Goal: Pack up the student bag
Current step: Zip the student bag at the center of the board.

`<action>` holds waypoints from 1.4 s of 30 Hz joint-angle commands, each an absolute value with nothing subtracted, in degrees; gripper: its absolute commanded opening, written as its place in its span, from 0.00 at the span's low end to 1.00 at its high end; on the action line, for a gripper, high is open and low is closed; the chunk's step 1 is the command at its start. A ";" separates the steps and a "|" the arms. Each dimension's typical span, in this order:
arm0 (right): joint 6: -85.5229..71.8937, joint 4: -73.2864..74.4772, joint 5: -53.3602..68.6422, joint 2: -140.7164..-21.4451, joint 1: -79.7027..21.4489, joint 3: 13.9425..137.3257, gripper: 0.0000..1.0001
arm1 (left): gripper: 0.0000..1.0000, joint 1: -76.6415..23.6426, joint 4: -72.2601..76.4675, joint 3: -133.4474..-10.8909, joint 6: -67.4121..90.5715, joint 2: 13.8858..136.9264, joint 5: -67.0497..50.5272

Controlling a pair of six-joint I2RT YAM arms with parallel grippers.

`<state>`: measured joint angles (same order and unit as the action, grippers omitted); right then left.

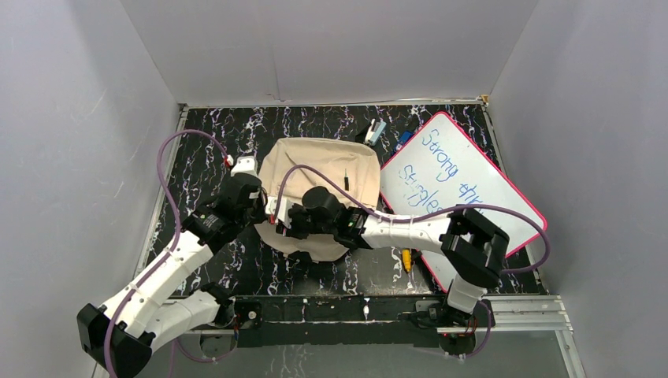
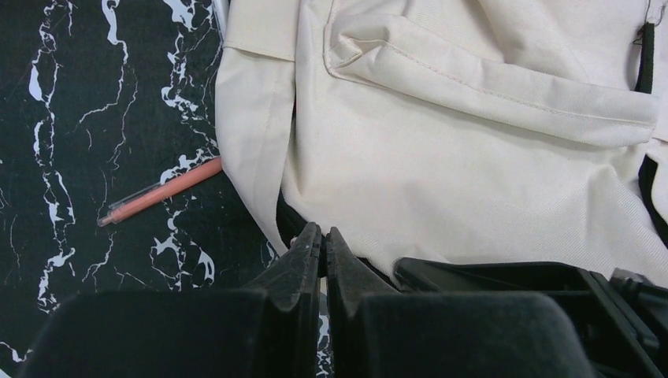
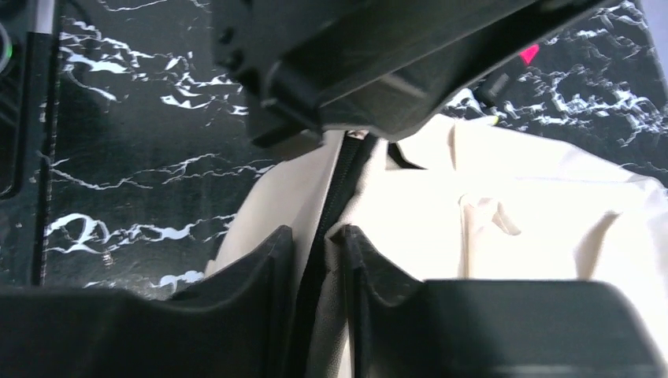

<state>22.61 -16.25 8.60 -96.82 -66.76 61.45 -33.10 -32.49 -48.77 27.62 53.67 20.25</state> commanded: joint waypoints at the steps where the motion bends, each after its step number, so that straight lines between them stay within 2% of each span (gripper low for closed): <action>1: 21.62 -22.27 3.30 -94.41 -67.04 61.47 0.28 | 0.00 -32.87 -31.43 -47.31 30.31 51.94 20.66; 4: 21.89 -22.45 4.66 -91.64 -67.06 58.27 0.02 | 0.00 -32.87 -30.82 -46.68 31.08 52.39 21.58; 5: 22.11 -22.54 6.04 -90.35 -67.01 57.14 0.00 | 0.00 -32.87 -30.69 -46.76 31.25 52.81 21.99; 11: 22.72 -21.37 15.27 -81.89 -67.09 49.95 0.00 | 0.00 -32.79 -30.30 -48.53 30.81 56.64 25.70; 18: 25.49 -14.93 17.51 -72.01 -67.08 43.91 0.00 | 0.00 -32.62 -31.66 -49.25 31.05 60.20 29.93; 27: 27.05 -6.26 16.67 -59.32 -67.15 37.16 0.00 | 0.00 -31.85 -31.10 -47.49 31.14 61.07 31.50; 36: 26.19 1.33 13.47 -49.28 -67.08 35.45 0.00 | 0.00 -30.98 -28.77 -45.60 29.52 64.51 32.57; 42: 23.41 0.49 8.65 -44.46 -67.14 33.45 0.00 | 0.00 -30.89 -28.10 -42.60 30.43 62.55 26.03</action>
<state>27.77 -2.94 8.67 -51.29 -66.39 33.61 -34.52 -24.53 -45.89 34.76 63.86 10.41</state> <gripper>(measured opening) 0.046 0.013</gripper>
